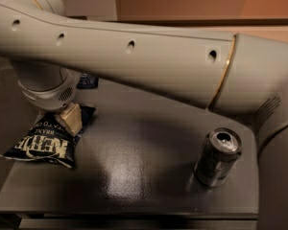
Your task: Pick blue chip bag
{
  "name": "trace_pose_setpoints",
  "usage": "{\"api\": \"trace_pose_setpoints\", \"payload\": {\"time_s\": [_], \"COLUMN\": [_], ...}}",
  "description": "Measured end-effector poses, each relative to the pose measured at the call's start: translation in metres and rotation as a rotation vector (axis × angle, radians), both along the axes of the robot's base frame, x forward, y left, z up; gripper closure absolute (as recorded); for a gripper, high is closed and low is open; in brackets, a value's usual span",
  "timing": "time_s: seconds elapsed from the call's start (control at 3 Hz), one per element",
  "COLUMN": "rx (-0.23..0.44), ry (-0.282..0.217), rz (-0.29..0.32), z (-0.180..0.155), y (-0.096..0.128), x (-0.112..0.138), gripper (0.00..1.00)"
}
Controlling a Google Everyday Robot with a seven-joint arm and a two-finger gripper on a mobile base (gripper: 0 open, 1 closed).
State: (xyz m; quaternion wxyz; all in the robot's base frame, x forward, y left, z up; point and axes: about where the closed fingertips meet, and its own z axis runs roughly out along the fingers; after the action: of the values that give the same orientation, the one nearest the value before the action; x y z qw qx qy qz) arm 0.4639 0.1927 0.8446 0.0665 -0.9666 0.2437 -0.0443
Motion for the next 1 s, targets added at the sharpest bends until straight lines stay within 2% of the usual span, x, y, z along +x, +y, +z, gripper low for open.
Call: {"api": "trace_pose_setpoints", "payload": {"time_s": [0.33,0.67,1.0], "rx": [0.025,0.073,0.119], "ry": [-0.017,-0.047,-0.081], "rz": [-0.036,-0.074,-0.105], "z": [0.019,0.052,0.089], "y": [-0.01,-0.019,-0.028], "x": [0.01,0.023,0.037], "gripper": [0.87,1.0,1.0]}}
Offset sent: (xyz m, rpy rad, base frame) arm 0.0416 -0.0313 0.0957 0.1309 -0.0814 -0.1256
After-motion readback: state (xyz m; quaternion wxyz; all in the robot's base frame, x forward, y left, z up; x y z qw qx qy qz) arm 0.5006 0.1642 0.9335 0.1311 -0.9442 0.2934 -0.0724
